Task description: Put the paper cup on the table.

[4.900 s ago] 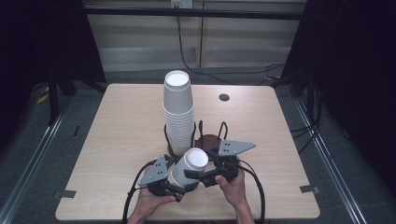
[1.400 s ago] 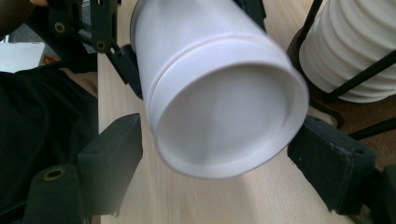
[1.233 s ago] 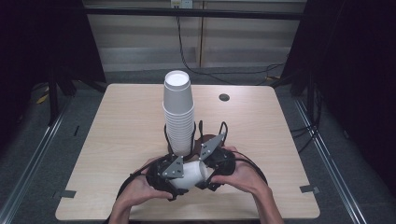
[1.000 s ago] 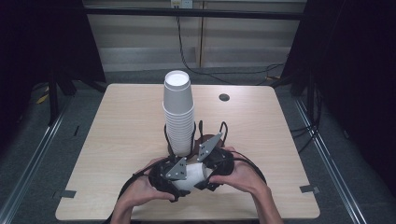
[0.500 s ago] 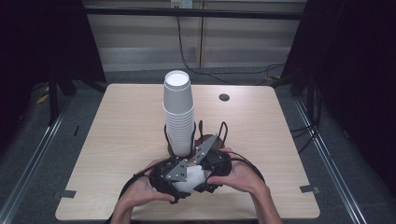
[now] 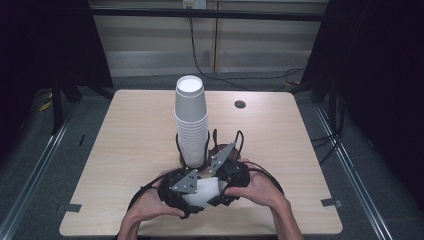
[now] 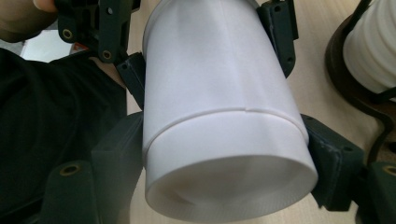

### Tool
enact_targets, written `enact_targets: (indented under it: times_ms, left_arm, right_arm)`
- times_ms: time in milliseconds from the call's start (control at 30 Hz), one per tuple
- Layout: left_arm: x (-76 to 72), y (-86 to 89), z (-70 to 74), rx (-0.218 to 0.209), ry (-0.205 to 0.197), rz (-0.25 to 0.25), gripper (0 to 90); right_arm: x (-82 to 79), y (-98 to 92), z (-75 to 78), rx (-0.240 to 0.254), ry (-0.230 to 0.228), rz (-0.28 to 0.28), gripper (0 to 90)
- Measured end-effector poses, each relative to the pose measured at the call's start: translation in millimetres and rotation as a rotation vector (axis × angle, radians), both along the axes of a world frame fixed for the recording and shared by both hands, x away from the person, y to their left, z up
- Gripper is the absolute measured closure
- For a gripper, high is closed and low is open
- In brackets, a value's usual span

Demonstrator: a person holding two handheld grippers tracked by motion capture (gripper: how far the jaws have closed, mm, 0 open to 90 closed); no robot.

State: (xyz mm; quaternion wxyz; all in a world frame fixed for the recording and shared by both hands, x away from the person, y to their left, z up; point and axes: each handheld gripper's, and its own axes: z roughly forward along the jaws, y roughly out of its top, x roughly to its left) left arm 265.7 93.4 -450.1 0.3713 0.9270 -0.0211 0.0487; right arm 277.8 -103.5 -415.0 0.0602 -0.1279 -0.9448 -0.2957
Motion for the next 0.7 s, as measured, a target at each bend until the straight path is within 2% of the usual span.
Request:
enact_targets:
  times_ms: [133, 367, 500, 633, 700]
  left_arm:
    - [0.1, 2.0, 0.9, -0.008, -0.008, -0.01, 13.5]
    - [-0.2, 7.7, 3.4, -0.074, -0.028, 0.006, 13.8]
    - [0.1, 10.0, 5.5, -0.099, -0.035, -0.01, 14.1]
    - [-0.1, 11.4, 6.2, -0.118, -0.03, -0.001, 14.2]
    - [0.1, 12.9, 6.6, -0.145, -0.025, 0.002, 14.4]
  right_arm:
    - [-1.6, 0.6, 1.3, -0.001, -0.012, 0.002, 23.5]
    - [-2.8, -1.0, 3.9, 0.015, -0.041, -0.003, 23.6]
    - [-3.6, -2.4, 4.5, 0.021, -0.042, -0.002, 23.7]
    - [-3.7, -3.7, 5.5, 0.02, -0.053, -0.007, 23.7]
    - [-4.1, -4.2, 5.7, 0.024, -0.054, -0.006, 23.8]
